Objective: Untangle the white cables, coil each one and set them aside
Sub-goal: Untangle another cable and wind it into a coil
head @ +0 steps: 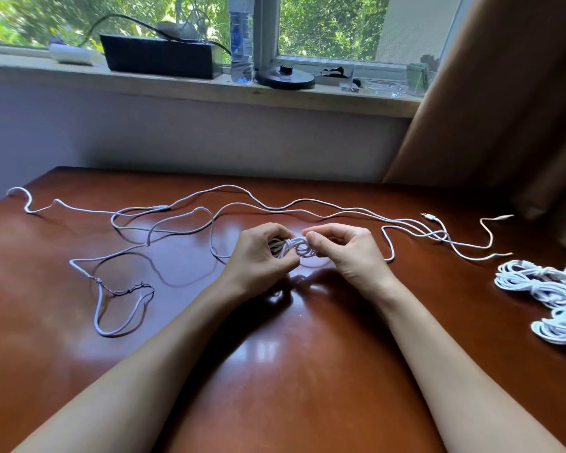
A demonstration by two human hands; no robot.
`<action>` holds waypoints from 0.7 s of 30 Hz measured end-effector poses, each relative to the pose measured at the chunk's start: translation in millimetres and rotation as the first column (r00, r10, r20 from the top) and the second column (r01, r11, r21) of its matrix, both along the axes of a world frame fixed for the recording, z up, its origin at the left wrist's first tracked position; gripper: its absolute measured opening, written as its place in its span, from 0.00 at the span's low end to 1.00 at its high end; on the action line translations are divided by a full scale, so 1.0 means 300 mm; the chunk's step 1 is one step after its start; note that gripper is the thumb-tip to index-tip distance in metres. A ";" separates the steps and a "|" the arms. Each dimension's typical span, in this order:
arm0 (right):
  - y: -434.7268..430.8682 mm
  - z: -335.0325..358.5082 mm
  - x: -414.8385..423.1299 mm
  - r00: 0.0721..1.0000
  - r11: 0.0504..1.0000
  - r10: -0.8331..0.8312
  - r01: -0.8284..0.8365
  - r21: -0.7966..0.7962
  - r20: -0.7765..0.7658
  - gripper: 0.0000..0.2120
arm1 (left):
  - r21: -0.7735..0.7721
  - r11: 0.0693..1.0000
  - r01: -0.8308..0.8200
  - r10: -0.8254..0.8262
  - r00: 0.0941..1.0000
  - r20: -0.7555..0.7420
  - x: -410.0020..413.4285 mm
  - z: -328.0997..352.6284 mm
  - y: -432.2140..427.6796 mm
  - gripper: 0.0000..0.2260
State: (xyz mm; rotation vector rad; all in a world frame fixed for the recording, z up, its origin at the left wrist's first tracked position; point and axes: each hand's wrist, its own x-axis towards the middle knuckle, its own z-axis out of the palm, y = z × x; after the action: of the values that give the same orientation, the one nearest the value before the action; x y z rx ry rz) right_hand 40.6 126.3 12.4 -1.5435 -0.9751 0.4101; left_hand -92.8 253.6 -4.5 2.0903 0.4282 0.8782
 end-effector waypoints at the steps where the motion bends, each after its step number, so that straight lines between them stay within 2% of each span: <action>1: -0.002 0.000 0.005 1.000 1.000 0.004 -0.004 -0.009 0.015 0.05 | -0.015 1.000 0.005 -0.005 1.000 -0.006 -0.001 0.002 -0.001 0.09; 5: -0.007 0.000 0.015 0.999 0.999 0.029 -0.029 -0.016 0.027 0.05 | -0.107 0.994 0.039 -0.039 0.999 0.000 -0.005 0.005 0.002 0.08; 10: -0.015 -0.002 0.027 0.976 0.997 0.031 -0.014 -0.080 0.214 0.04 | -0.144 0.986 0.079 -0.082 0.997 -0.013 -0.003 -0.001 0.008 0.08; 14: -0.019 0.003 0.034 0.954 0.993 0.045 -0.011 -0.114 0.297 0.07 | -0.147 0.984 0.102 -0.109 0.993 -0.035 -0.005 0.002 0.012 0.10; 16: -0.021 0.008 0.034 0.951 0.992 0.058 -0.021 -0.125 0.302 0.09 | -0.147 0.985 0.094 -0.101 0.994 -0.036 -0.006 0.001 0.013 0.11; 21: -0.030 0.011 0.044 0.974 0.993 0.076 -0.056 -0.099 0.215 0.07 | -0.172 0.981 0.093 -0.099 0.995 -0.027 -0.003 -0.001 0.019 0.08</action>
State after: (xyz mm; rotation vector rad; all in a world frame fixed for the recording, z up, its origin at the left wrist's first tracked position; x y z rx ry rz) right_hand 53.7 117.2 15.7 -1.6688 -1.1949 0.3410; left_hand -93.6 259.2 -5.0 1.9541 0.4033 0.7229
